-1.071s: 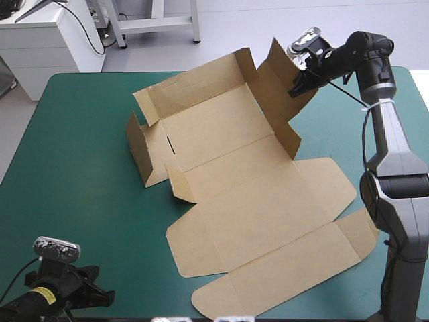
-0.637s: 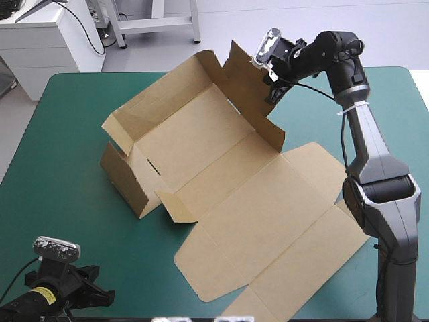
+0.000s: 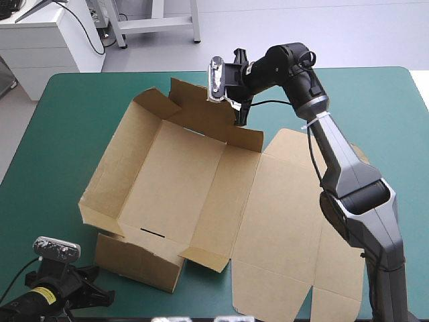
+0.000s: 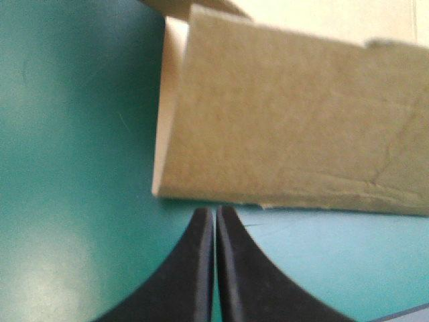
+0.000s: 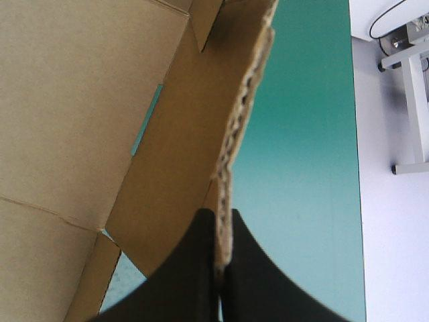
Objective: Fold the box
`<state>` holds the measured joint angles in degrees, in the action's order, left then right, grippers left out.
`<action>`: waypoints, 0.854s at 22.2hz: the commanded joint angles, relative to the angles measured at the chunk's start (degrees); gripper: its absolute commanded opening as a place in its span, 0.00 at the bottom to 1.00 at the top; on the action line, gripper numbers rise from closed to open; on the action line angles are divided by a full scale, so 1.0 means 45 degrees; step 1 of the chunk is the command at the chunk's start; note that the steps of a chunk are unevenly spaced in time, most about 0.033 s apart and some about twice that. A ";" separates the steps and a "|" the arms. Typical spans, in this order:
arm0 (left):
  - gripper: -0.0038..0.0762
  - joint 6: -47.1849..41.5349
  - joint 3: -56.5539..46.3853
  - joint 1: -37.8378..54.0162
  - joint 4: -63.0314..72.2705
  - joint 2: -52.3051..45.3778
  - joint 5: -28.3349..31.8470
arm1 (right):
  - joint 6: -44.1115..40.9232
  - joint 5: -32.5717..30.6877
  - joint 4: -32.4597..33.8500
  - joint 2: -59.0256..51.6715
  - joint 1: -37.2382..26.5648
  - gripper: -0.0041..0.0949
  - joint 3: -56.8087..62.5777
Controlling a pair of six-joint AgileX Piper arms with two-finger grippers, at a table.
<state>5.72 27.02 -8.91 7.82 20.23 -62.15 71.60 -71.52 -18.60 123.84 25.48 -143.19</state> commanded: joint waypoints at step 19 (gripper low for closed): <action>0.04 -0.0101 0.0286 -0.0016 0.0221 0.0133 0.0598 | 0.3990 0.1854 -0.0817 -0.0911 0.1785 0.02 -0.0400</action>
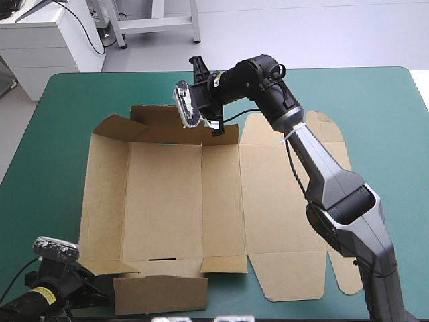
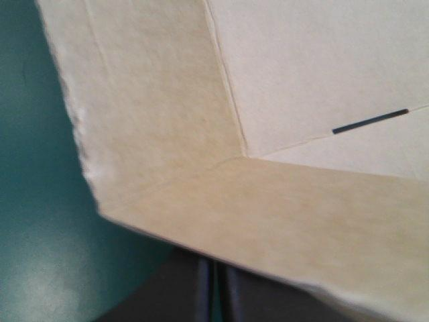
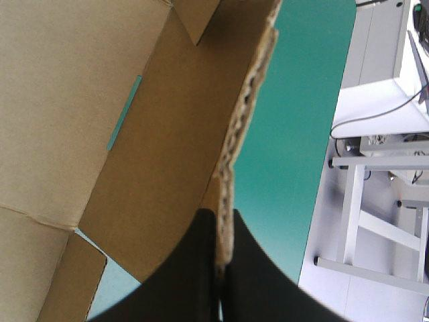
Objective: Fold the box
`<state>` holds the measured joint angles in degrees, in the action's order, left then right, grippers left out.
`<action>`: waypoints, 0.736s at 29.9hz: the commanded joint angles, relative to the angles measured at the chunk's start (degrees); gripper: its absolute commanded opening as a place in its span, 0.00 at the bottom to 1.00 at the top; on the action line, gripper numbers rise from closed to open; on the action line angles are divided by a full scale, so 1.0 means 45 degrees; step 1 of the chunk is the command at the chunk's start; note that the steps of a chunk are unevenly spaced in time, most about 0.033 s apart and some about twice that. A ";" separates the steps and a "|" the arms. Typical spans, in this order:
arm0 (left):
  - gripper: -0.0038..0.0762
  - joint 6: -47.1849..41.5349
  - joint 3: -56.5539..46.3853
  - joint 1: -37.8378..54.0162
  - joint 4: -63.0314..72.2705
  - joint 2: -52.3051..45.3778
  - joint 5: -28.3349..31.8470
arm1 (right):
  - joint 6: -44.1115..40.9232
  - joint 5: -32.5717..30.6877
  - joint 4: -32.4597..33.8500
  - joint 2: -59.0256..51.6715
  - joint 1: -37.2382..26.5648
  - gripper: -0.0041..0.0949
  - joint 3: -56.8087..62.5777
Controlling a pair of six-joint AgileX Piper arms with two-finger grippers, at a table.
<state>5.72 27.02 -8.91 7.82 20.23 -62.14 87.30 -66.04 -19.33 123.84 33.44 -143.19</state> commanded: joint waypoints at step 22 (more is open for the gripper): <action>0.04 -0.0101 0.0286 -0.0016 0.0221 0.0133 0.0597 | -0.2351 0.1999 -0.0146 -0.0555 -0.0135 0.65 -0.0359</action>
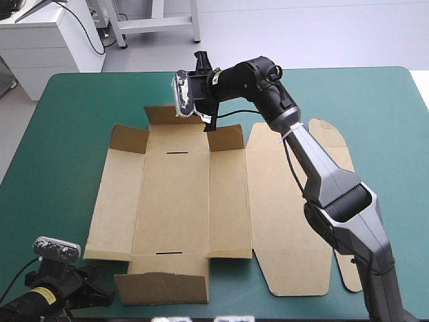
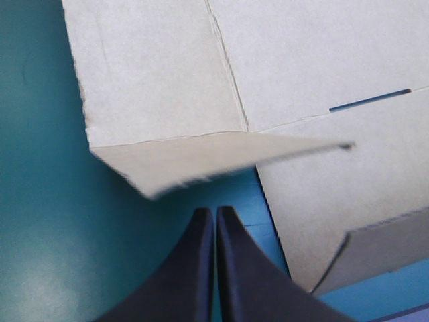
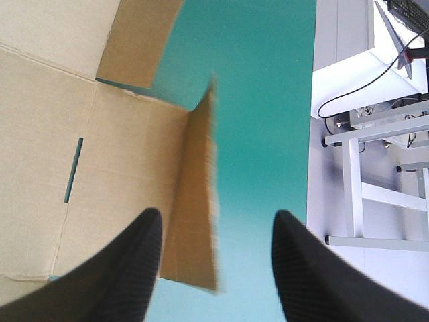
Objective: Fold the box
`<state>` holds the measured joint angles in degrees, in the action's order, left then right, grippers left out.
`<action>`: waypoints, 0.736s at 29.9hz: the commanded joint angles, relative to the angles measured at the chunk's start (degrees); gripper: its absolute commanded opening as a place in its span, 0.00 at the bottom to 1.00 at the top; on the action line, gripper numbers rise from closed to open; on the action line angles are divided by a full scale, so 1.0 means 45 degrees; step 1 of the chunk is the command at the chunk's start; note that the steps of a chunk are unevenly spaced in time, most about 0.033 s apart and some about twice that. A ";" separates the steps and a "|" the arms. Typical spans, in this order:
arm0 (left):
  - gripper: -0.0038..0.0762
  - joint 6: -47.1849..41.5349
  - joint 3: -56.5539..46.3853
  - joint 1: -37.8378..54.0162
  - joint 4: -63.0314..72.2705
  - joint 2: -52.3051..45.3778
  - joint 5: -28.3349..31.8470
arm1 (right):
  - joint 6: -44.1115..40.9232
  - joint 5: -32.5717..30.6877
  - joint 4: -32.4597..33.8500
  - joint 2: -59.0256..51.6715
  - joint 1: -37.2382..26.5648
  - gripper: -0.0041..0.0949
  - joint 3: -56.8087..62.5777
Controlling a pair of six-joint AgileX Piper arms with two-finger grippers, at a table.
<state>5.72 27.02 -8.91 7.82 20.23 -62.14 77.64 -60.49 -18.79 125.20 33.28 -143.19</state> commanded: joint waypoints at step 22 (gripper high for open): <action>0.04 -0.0101 0.0286 -0.0016 0.0221 0.0133 0.0597 | -0.3284 -0.0973 0.1869 -0.1675 -0.0477 0.25 -0.0359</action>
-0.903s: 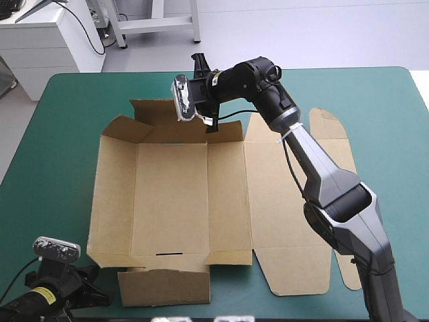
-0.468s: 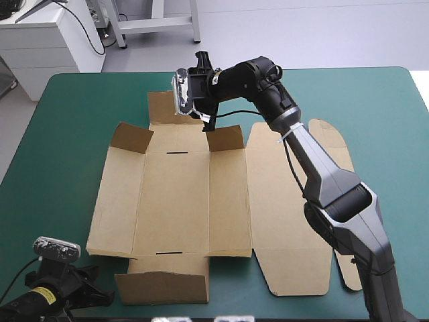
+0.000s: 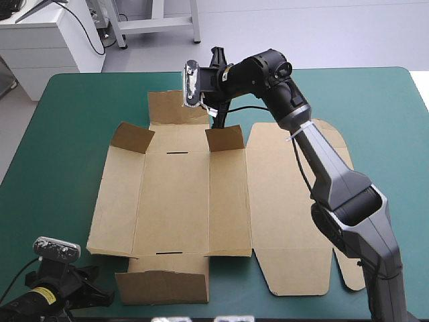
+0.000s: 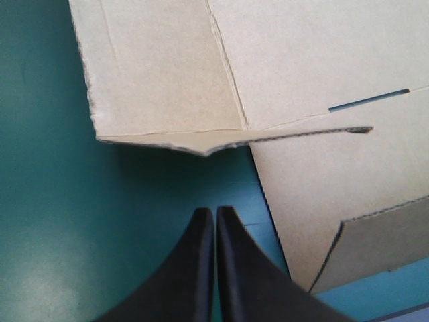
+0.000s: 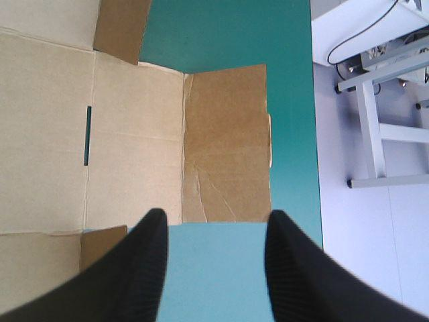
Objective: Fold the box
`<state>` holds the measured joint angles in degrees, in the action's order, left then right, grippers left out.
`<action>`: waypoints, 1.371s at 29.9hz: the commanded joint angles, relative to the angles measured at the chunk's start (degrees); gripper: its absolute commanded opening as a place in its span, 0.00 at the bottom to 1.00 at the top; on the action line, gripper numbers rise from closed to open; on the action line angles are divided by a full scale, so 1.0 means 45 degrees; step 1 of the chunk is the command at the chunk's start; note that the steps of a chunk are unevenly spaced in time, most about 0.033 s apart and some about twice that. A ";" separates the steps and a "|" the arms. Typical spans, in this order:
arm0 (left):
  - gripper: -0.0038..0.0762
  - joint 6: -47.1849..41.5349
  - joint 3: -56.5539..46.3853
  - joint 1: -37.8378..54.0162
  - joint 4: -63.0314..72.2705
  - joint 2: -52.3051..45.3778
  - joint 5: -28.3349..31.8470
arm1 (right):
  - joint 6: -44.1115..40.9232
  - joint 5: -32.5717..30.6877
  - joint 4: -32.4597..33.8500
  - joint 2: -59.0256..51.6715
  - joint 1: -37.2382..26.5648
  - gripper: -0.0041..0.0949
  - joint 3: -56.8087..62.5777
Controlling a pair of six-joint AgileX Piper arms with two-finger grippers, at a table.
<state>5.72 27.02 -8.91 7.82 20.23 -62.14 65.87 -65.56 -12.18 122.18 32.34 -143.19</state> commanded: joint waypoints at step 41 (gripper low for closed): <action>0.04 -0.0062 0.0286 -0.0016 0.0221 0.0133 0.0597 | -1.1215 -0.1306 0.3725 -0.6454 -0.5199 0.03 0.7111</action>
<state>5.72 27.02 -8.91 7.82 20.23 -62.14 14.88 -71.62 4.76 100.67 9.32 -117.62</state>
